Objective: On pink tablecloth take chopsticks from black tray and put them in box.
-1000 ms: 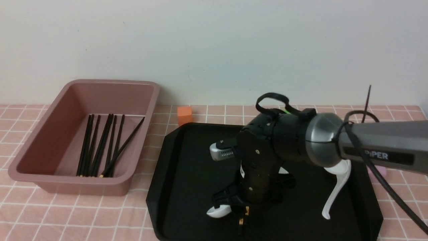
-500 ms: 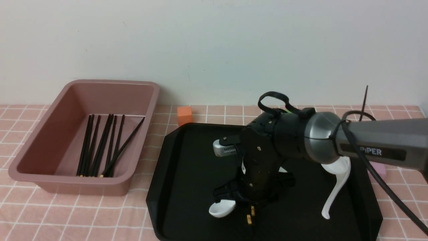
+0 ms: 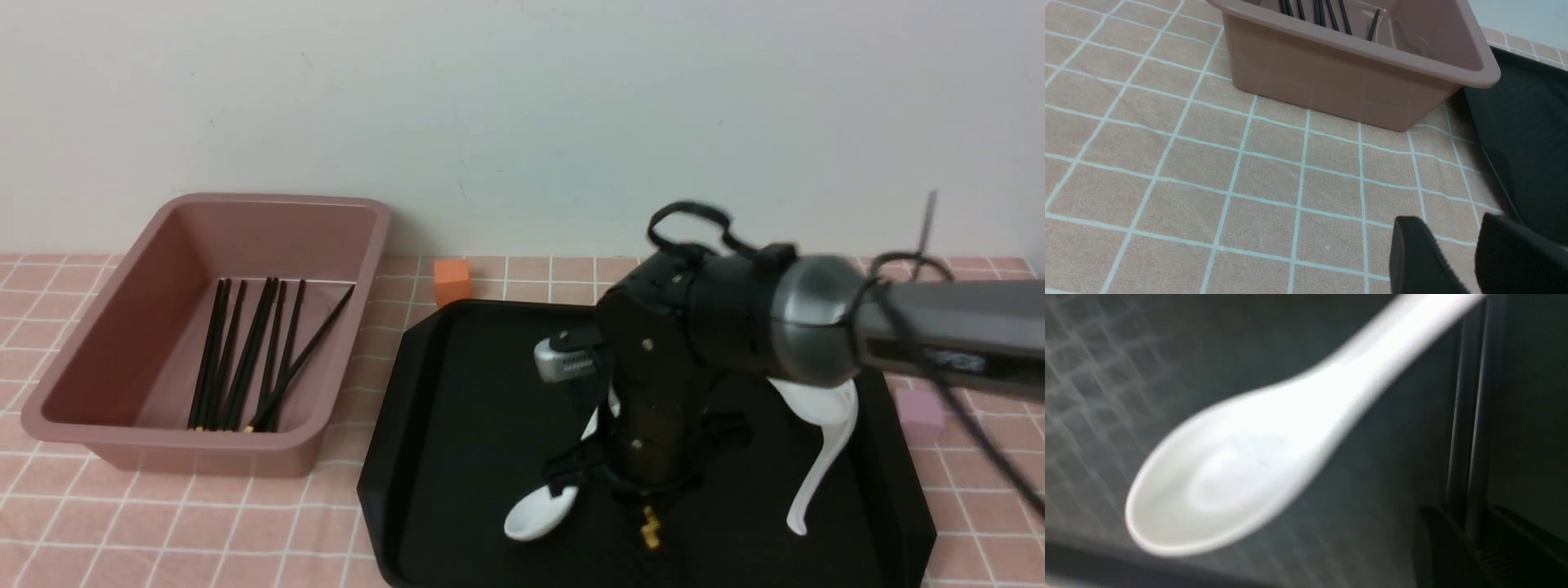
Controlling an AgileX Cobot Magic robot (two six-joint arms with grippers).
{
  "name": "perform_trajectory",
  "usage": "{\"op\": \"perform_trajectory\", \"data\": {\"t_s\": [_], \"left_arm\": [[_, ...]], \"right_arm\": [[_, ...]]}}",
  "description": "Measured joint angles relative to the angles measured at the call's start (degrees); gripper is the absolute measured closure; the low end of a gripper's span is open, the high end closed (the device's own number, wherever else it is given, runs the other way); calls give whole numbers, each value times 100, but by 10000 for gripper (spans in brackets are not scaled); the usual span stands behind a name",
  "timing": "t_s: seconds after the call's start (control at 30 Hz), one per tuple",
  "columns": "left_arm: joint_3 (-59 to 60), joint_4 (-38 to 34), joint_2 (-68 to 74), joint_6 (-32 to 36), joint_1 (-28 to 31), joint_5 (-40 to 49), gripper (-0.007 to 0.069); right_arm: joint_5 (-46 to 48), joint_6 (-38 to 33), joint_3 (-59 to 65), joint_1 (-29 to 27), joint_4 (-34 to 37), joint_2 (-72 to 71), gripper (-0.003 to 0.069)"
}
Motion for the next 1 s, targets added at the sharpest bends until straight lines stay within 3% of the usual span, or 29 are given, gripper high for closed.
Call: {"op": "perform_trajectory", "data": {"t_s": [0.27,0.53,0.67,0.8,1.0], "left_arm": [[0,0,0,0,0,0,386],[0,0,0,0,0,0,386],[0,0,0,0,0,0,386],[0,0,0,0,0,0,386],[0,0,0,0,0,0,386]], "right_arm": [[676,150,0,0,-725,-1038,519],[57,-17,-321,17,-249,-1604,519],[-315,-483,-1093,167,290,-1277,519],[-469,-1322,-2812,505,941,-159,519],[-611,-1990,-4897,842,1390,1421,519]]}}
